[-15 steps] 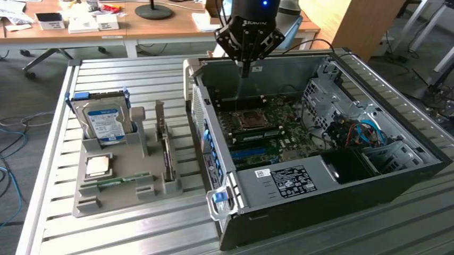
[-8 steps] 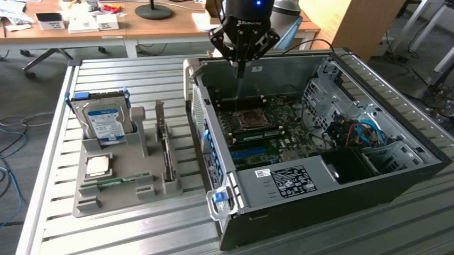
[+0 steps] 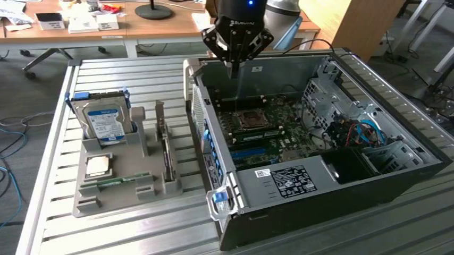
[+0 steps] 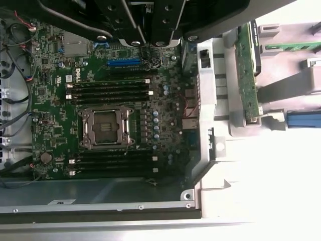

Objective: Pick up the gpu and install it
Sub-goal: 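Reach for the gpu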

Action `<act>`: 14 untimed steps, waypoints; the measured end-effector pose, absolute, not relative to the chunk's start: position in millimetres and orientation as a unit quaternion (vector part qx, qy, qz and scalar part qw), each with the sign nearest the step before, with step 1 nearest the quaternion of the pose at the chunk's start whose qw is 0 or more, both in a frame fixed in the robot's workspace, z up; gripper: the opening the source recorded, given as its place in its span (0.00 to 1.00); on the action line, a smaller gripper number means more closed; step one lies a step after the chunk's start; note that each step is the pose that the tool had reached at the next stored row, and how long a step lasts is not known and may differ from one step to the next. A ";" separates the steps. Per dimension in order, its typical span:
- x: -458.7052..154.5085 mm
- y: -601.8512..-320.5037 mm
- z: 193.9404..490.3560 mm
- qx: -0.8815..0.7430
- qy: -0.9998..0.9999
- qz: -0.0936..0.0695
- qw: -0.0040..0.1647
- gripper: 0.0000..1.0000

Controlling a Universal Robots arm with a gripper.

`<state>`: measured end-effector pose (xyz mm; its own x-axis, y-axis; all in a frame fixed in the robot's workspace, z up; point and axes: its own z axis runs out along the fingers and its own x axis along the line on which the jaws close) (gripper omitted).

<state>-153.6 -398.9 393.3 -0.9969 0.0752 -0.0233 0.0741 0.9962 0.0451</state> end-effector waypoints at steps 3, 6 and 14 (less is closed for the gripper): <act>-157.6 -398.9 393.3 0.037 0.999 0.022 0.013 0.11; -161.3 -398.9 393.3 0.037 0.999 0.022 0.012 0.11; -169.8 -398.8 393.3 0.037 0.999 0.022 0.012 0.11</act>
